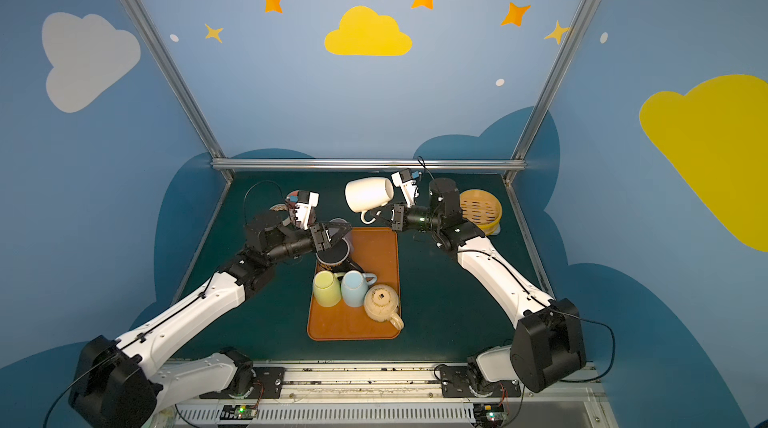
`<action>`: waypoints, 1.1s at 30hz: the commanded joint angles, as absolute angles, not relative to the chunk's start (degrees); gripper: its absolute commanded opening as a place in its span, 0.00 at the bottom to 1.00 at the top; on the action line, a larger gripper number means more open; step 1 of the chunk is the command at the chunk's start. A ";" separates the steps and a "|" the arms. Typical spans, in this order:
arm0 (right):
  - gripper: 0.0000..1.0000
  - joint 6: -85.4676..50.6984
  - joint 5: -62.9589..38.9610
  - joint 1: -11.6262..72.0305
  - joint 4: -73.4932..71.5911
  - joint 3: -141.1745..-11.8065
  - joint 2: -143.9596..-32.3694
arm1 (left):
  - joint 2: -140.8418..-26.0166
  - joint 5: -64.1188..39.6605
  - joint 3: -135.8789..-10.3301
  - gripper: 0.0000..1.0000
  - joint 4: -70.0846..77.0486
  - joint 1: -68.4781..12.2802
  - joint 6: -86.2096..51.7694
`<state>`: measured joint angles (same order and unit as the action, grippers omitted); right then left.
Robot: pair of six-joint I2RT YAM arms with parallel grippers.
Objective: Turn the mug right side up
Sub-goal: Place the mug at the top-center of the table.
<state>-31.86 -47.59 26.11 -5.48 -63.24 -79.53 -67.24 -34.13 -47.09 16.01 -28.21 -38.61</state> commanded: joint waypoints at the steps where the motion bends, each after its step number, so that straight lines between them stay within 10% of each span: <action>1: 0.00 -35.17 -52.21 25.92 -14.92 -63.00 -75.87 | -68.22 -35.51 -49.92 0.53 21.37 -29.40 -38.04; 33: 0.00 -43.15 -58.18 27.59 -25.88 -59.11 -72.10 | -68.64 -33.64 -52.82 0.30 27.99 -35.18 -35.92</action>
<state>-43.11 -57.12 27.11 -20.32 -58.78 -74.00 -70.22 -33.76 -50.78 26.30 -34.65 -37.69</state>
